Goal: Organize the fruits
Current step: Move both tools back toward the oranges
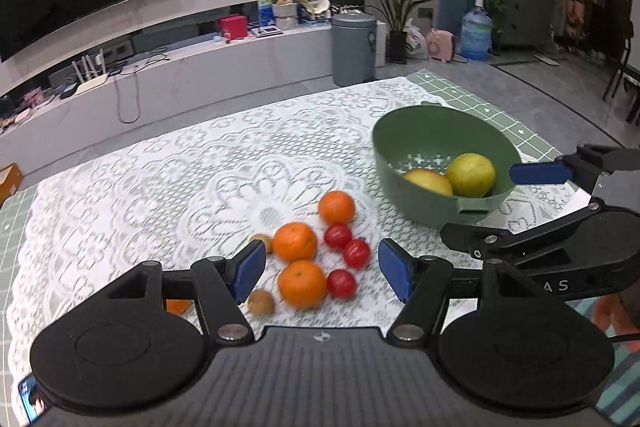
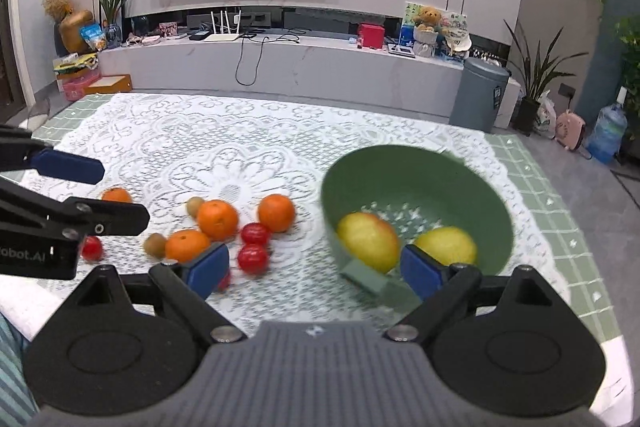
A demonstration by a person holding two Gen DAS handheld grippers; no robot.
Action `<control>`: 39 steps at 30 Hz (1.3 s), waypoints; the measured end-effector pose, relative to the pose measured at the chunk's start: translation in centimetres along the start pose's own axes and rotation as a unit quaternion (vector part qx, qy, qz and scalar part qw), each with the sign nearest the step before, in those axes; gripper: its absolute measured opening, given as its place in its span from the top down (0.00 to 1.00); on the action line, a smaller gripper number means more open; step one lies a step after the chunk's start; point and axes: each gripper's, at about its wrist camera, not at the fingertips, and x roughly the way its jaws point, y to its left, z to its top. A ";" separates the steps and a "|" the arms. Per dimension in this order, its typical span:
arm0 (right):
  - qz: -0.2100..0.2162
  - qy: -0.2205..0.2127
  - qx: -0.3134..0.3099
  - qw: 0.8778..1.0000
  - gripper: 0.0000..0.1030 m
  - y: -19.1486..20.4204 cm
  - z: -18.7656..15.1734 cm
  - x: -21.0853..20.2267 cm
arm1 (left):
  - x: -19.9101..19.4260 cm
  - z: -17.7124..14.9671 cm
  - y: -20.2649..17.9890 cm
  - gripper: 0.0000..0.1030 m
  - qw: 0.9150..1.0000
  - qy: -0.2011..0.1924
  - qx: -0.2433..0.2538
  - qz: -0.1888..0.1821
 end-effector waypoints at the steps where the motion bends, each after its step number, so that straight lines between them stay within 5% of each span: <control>1: 0.003 -0.002 0.000 1.000 0.13 0.4 -0.2 0.0 | -0.2 -0.4 0.3 0.26 1.000 -0.003 -0.002 0.001; 11: 0.028 -0.034 -0.037 0.998 0.13 4.0 -2.8 0.8 | 0.0 -3.6 2.7 0.26 0.999 -0.012 -0.039 0.012; 19: 0.047 -0.008 -0.063 0.997 0.16 5.2 -3.4 2.5 | 1.5 -5.5 3.9 0.26 0.998 0.007 -0.060 0.020; 27: 0.078 0.020 -0.067 0.995 0.36 6.0 -3.1 5.1 | 2.7 -6.0 4.5 0.26 0.997 0.019 -0.066 0.017; 39: 0.109 0.035 -0.064 0.991 0.50 7.4 -1.2 8.6 | 4.6 -5.1 8.5 0.22 0.990 0.029 -0.100 0.097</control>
